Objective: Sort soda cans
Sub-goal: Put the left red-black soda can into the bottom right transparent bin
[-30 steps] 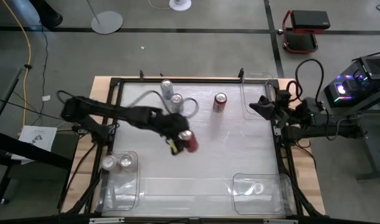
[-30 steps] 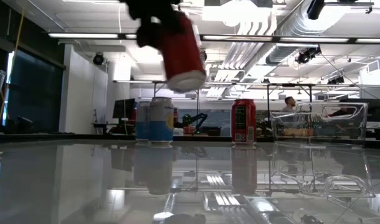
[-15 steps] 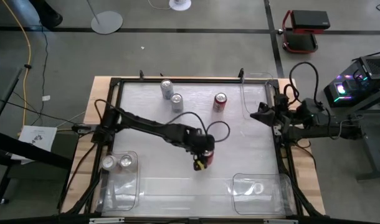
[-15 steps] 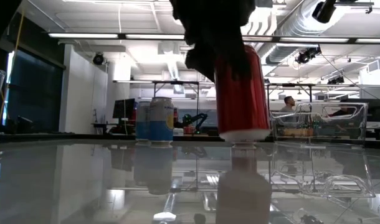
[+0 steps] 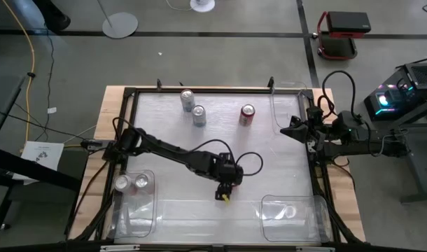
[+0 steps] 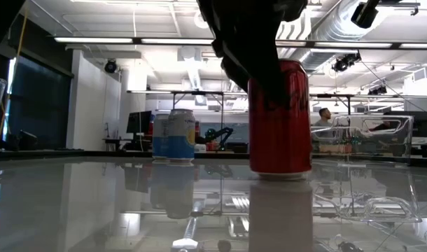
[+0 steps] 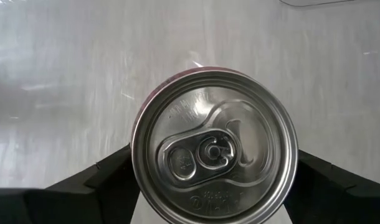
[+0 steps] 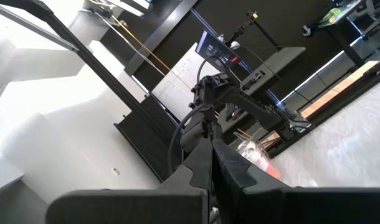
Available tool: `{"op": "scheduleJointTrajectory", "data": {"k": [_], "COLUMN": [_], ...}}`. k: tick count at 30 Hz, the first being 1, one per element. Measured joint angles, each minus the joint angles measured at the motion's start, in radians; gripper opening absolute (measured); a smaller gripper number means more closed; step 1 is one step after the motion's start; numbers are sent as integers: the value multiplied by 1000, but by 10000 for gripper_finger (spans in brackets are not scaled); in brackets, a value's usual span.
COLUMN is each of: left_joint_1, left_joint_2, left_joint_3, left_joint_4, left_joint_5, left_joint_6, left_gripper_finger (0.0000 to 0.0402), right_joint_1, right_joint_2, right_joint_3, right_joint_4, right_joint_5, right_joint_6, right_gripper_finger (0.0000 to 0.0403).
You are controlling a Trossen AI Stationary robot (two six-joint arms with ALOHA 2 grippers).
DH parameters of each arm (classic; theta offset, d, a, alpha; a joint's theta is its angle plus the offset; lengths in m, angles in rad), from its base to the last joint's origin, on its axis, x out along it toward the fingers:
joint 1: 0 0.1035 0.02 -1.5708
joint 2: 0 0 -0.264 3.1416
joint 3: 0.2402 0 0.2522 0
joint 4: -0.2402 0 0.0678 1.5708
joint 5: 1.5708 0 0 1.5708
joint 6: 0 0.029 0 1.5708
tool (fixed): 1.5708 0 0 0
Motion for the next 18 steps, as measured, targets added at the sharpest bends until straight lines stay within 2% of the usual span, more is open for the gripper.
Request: {"op": "scheduleJointTrajectory", "data": {"k": [7, 14, 18], "left_joint_1": [-1, 11, 11], "left_joint_2": [0, -2, -15], "left_joint_3": [0, 2, 2], "left_joint_4": [0, 4, -2], "left_joint_5": [1, 80, 83], "left_joint_6": [-3, -61, -105], "left_gripper_finger": [310, 338, 345], "right_joint_1": [0, 0, 0], "right_joint_2": [0, 0, 1], "right_joint_3": [0, 0, 0], "right_joint_4": [-1, -3, -32], "right_joint_5": [0, 0, 0], "right_joint_6": [-1, -31, -54], "right_gripper_finger": [0, 0, 0]}}
